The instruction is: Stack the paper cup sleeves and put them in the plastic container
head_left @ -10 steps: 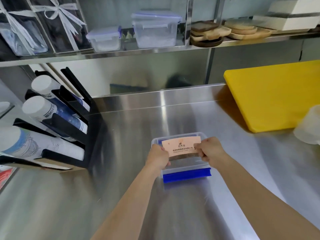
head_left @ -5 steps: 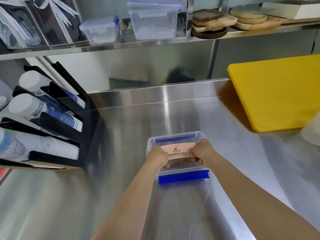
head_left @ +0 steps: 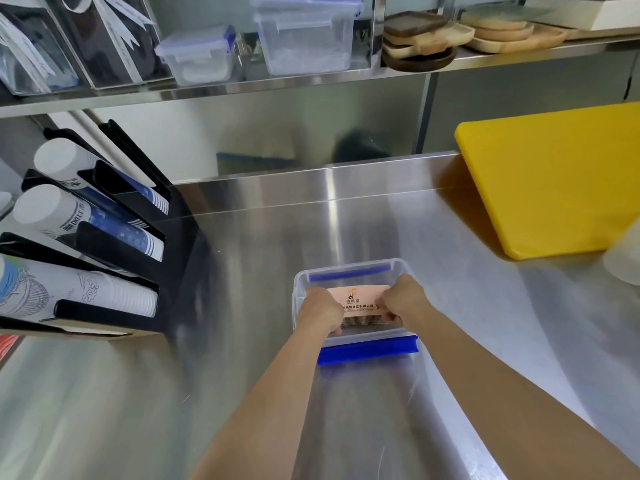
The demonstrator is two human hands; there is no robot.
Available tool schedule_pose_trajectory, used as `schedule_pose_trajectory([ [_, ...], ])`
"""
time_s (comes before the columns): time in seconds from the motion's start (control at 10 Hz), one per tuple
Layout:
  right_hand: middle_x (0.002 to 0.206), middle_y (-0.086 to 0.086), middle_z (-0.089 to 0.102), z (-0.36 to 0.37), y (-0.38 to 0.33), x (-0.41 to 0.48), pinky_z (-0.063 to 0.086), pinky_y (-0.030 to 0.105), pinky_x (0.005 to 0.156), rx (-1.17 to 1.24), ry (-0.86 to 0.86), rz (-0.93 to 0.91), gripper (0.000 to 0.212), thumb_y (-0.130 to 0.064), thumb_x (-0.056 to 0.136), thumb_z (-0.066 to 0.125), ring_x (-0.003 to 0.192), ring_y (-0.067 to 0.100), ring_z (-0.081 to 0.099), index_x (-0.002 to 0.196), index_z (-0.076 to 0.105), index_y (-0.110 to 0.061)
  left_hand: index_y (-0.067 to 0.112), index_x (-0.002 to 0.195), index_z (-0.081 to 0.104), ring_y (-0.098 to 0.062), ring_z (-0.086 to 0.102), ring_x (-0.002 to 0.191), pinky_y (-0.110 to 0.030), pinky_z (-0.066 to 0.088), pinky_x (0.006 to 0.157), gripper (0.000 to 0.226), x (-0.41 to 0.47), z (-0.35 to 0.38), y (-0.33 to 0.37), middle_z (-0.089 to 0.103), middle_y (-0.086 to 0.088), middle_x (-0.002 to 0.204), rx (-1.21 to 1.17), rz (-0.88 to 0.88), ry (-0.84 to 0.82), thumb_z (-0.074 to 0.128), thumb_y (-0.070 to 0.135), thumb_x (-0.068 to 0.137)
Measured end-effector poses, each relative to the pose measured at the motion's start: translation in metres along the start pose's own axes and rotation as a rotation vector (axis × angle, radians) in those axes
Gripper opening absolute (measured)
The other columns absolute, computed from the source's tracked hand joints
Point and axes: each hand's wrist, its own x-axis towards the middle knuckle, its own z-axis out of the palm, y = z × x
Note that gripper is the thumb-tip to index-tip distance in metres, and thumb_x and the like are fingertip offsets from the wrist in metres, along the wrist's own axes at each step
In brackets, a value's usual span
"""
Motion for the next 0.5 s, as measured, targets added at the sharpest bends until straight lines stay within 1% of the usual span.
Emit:
schedule_pose_trajectory([
  [0.1,0.066,0.005,0.057,0.002,0.002,0.000,0.059,0.036,0.068,-0.049,0.050,-0.023,0.010,-0.004,0.088,0.049,0.049,0.019,0.057,0.080,0.050,-0.009,0.009,0.125,0.040,-0.012,0.053,0.054,-0.020,0.038,0.044,0.035,0.000,0.000,-0.001,0.065,-0.015,0.114,-0.002,-0.004,0.004,0.041,0.007,0.090],
  [0.2,0.064,0.004,0.058,0.001,0.001,-0.005,0.055,0.031,0.057,-0.060,0.042,-0.036,0.019,-0.005,0.088,0.048,0.050,0.020,0.059,0.070,0.048,-0.012,0.008,0.129,0.035,-0.012,0.053,0.050,-0.021,0.039,0.042,0.041,-0.002,-0.001,0.000,0.067,-0.016,0.109,-0.030,-0.014,-0.004,0.039,0.006,0.088],
  [0.3,0.066,0.006,0.058,-0.003,-0.001,-0.010,0.047,0.026,0.048,-0.025,0.035,-0.052,0.009,-0.006,0.089,0.047,0.046,0.017,0.056,0.083,0.053,-0.007,0.008,0.130,0.032,-0.013,0.054,0.043,-0.021,0.040,0.034,0.044,-0.006,-0.008,-0.001,0.066,-0.014,0.089,-0.086,-0.018,-0.008,0.037,0.007,0.086],
  [0.4,0.068,0.006,0.058,-0.006,-0.004,-0.018,0.046,0.026,0.043,-0.040,0.060,-0.089,0.011,-0.010,0.088,0.050,0.045,0.017,0.057,0.099,0.051,-0.006,0.011,0.131,0.029,-0.015,0.060,0.042,-0.020,0.047,0.033,0.047,-0.007,-0.019,-0.004,0.065,-0.013,0.096,-0.097,-0.033,-0.012,0.040,0.009,0.085],
  [0.5,0.074,0.008,0.059,-0.021,-0.014,-0.031,0.042,0.026,0.042,-0.055,0.085,-0.197,0.019,-0.016,0.087,0.054,0.046,0.018,0.055,0.102,0.049,-0.006,0.004,0.114,0.048,-0.024,0.067,0.053,-0.032,0.060,0.055,0.031,-0.015,-0.039,0.002,0.069,-0.014,0.081,0.015,0.072,-0.034,0.046,0.016,0.085],
])
